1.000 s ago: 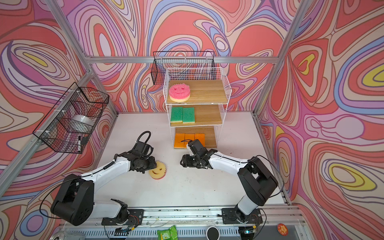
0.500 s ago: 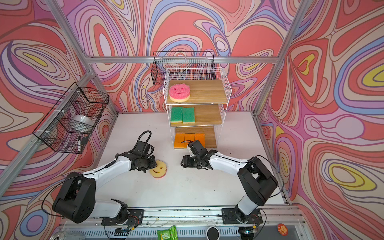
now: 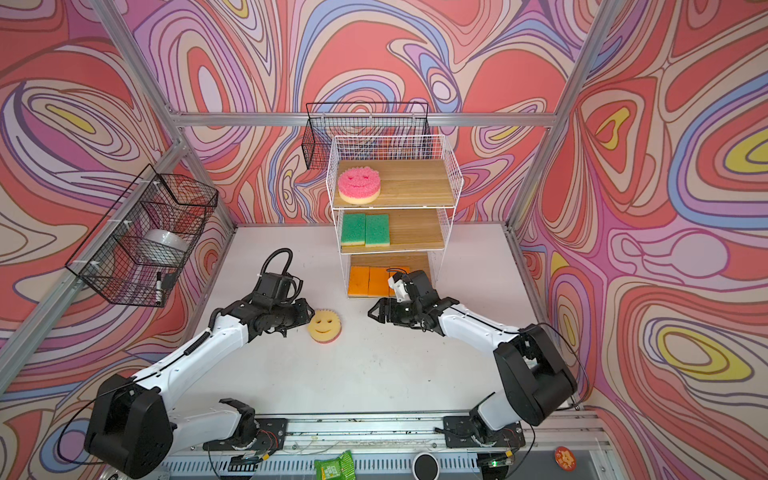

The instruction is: Place and organize the cleaning sponges onto the shelf

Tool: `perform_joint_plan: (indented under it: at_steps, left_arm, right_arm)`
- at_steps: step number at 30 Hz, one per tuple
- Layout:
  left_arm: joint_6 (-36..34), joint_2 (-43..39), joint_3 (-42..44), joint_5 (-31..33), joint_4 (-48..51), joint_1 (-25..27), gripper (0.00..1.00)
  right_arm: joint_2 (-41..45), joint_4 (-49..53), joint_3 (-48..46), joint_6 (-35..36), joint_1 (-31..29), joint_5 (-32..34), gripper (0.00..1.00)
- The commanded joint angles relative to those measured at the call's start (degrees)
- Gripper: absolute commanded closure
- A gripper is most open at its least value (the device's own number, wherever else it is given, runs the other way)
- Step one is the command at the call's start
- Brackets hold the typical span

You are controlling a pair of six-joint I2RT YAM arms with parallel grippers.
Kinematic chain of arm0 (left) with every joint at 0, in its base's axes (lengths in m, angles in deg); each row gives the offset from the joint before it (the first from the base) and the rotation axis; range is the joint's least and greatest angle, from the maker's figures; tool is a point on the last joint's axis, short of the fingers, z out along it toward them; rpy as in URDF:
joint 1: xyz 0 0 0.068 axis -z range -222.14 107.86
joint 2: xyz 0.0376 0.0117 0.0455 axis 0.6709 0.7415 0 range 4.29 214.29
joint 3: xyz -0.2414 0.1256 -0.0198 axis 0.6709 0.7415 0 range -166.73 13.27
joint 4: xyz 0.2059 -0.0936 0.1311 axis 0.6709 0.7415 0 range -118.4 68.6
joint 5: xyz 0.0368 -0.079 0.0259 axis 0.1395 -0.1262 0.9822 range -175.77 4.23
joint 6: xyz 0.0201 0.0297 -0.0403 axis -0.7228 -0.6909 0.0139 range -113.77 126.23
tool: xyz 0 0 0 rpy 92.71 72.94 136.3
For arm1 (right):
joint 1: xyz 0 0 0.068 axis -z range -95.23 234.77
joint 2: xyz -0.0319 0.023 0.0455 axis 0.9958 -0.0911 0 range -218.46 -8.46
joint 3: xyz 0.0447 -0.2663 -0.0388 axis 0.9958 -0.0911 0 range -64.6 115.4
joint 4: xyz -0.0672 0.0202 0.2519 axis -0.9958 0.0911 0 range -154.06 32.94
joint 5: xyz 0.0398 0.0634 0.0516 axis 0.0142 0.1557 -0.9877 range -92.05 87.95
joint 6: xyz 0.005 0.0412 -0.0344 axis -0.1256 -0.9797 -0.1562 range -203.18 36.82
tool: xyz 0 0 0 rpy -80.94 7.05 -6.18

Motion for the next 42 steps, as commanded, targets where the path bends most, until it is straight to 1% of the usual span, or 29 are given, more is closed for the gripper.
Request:
perform_joint_plan:
  at_steps: [1, 2, 3, 5, 6, 7, 10, 13, 16, 19, 23, 25, 28, 32, 36, 39, 42]
  left_arm:
    - [0.7, -0.2, -1.0, -1.3, 0.8, 0.2, 0.66]
    - [0.6, 0.0, -1.1, -0.6, 1.1, 0.2, 0.64]
    - [0.3, 0.5, -1.0, 0.3, 1.6, 0.2, 0.56]
    - [0.1, 1.2, -0.5, 1.5, 1.5, 0.1, 0.36]
    - [0.2, 1.5, 0.3, 1.6, 0.6, 0.0, 0.29]
    - [0.6, 1.7, 1.4, 1.5, -0.6, -0.4, 0.24]
    - [1.4, 2.8, 4.5, -1.7, -5.2, -3.3, 0.18]
    - [2.3, 3.6, 8.0, -6.5, -12.1, -6.9, 0.17]
    - [1.5, 5.9, 8.6, -7.9, -14.7, -8.2, 0.15]
    - [1.2, 9.8, 8.1, -9.9, -17.0, -8.1, 0.15]
    - [2.8, 12.9, 9.4, -12.0, -22.0, -8.0, 0.15]
    - [3.4, 13.0, 10.4, -12.5, -23.6, -7.5, 0.15]
    - [4.1, 11.9, 11.7, -11.5, -25.1, -6.2, 0.15]
    - [5.6, 11.1, 13.5, -11.9, -27.9, -5.5, 0.16]
    - [6.4, 11.9, 13.8, -12.9, -29.8, -4.8, 0.19]
    - [7.6, 12.1, 14.9, -13.8, -32.6, -4.4, 0.29]
    - [8.6, 12.9, 15.5, -14.7, -34.8, -4.1, 0.35]
  right_arm:
    - [-0.3, -4.4, -0.6, 0.2, -0.6, -6.7, 0.16]
    - [-0.6, -4.6, -0.6, 0.2, -0.7, -6.7, 0.15]
    - [-1.0, -5.3, -1.0, -0.1, -0.8, -6.8, 0.14]
    - [-1.9, -6.7, -1.4, -0.8, -2.0, -6.3, 0.13]
    - [-2.6, -7.4, -1.6, -0.6, -3.1, -5.6, 0.11]
    - [-3.2, -8.3, -1.8, -0.6, -4.5, -4.7, 0.09]
    - [-4.9, -11.8, -2.9, -2.5, -6.1, -2.6, 0.07]
    - [-7.1, -15.2, -3.7, -4.4, -6.4, -1.7, 0.07]
    - [-9.1, -17.5, -3.6, -5.1, -7.2, -1.0, 0.07]
    - [-11.8, -19.7, -2.9, -6.2, -8.4, -0.3, 0.07]
    - [-15.5, -22.3, -1.2, -7.5, -9.8, 0.0, 0.07]
    - [-18.0, -23.4, -0.7, -8.2, -10.3, 0.3, 0.07]
    - [-20.1, -24.9, 0.0, -9.0, -11.0, 0.2, 0.07]
    - [-22.5, -27.5, 0.9, -10.5, -11.6, -0.7, 0.09]
    - [-24.0, -29.2, 1.3, -11.5, -12.1, -1.8, 0.11]
    - [-24.7, -30.2, 1.3, -12.0, -12.4, -2.5, 0.14]
    - [-25.9, -31.9, 1.3, -13.1, -12.7, -3.1, 0.16]
